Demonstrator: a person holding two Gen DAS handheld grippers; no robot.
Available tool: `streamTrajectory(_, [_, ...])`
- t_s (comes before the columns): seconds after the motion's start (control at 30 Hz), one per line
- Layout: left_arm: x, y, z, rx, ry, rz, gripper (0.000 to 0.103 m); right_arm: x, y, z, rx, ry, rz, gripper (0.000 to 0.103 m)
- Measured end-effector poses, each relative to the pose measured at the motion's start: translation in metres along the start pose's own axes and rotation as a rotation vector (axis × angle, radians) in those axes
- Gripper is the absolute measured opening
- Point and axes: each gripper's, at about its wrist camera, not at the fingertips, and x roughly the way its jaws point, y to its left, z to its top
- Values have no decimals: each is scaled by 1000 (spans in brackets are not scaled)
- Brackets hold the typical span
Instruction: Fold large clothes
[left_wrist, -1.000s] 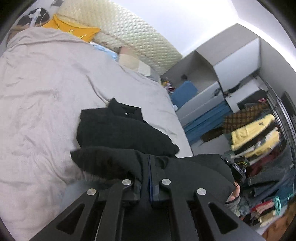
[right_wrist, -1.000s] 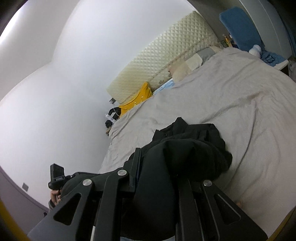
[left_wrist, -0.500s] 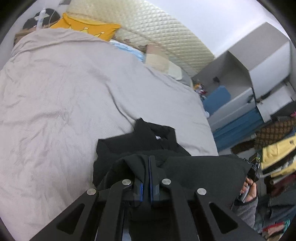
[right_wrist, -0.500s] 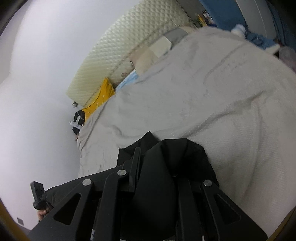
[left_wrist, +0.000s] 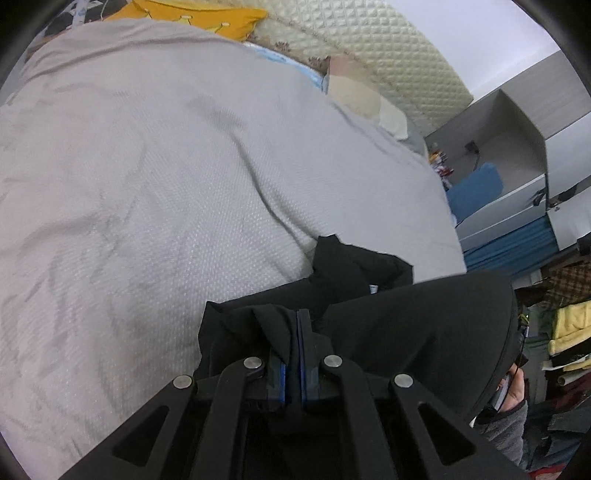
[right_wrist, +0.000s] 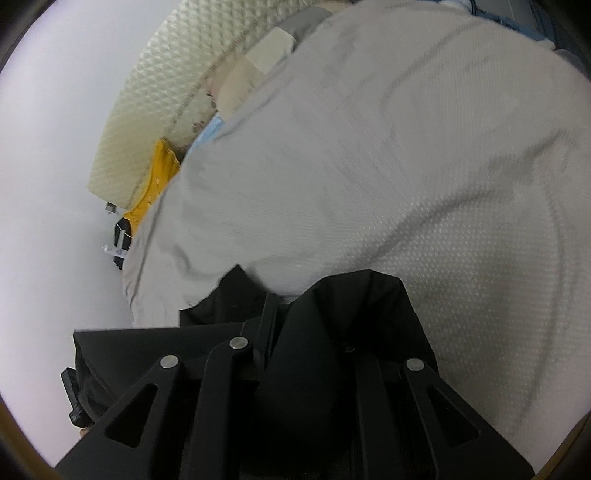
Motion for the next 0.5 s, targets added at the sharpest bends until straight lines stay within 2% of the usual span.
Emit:
streamTrajectory(0.2, [16, 3, 0, -6, 4, -14, 6, 14, -23, -3, 84, 24, 53, 16])
streamTrajectory(0.33, [8, 2, -5, -18, 13, -15, 5, 0, -27, -10, 122, 30, 111, 25])
streamTrajectory(0.43, [-4, 0, -12, -37, 16, -35, 6, -19, -22, -16, 111, 24, 125, 44])
streamTrajectory(0.5, [-17, -1, -17, -56, 6, -58, 10, -38, -18, -21, 104, 0, 122, 70])
